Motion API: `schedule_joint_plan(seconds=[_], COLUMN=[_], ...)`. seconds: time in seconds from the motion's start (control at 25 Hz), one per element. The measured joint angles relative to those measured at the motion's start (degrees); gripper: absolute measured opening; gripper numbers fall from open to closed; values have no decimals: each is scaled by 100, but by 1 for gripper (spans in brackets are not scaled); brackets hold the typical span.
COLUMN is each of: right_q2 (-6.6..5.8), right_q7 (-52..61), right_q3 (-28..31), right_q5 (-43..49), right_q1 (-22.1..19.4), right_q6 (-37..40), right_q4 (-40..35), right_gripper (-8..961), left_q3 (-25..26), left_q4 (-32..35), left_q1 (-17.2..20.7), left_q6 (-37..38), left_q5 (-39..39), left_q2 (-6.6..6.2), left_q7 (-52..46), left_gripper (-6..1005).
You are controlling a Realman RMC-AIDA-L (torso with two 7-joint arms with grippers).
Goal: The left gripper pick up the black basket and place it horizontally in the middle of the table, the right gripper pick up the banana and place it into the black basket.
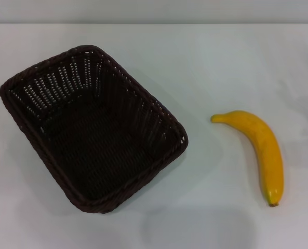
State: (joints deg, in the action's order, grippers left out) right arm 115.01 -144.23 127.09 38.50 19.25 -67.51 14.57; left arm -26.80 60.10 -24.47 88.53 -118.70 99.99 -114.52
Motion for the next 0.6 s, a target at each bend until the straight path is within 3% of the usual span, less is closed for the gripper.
schedule_joint_plan(seconds=[0.12,0.32,0.6], right_q2=[2,3,-12], right_q7=[0,31,134], right_q3=[0,0,7], right_q5=[-151,-359,-478], right_q1=[6,54,-63], right_q6=[-2,-25,-44], right_q4=[14,49,176], right_gripper=[841,841,841], left_q3=[-650,-1282,-2095], left_q4=[-176,-487,-623], left_q1=[-353,-823,-1247], left_q6=[1,6,-12], left_q5=[-176,-649,-1266], left_q2=[-97,-228,-237], left_q7=[-71,-162,-177], left_gripper=[814,777,726])
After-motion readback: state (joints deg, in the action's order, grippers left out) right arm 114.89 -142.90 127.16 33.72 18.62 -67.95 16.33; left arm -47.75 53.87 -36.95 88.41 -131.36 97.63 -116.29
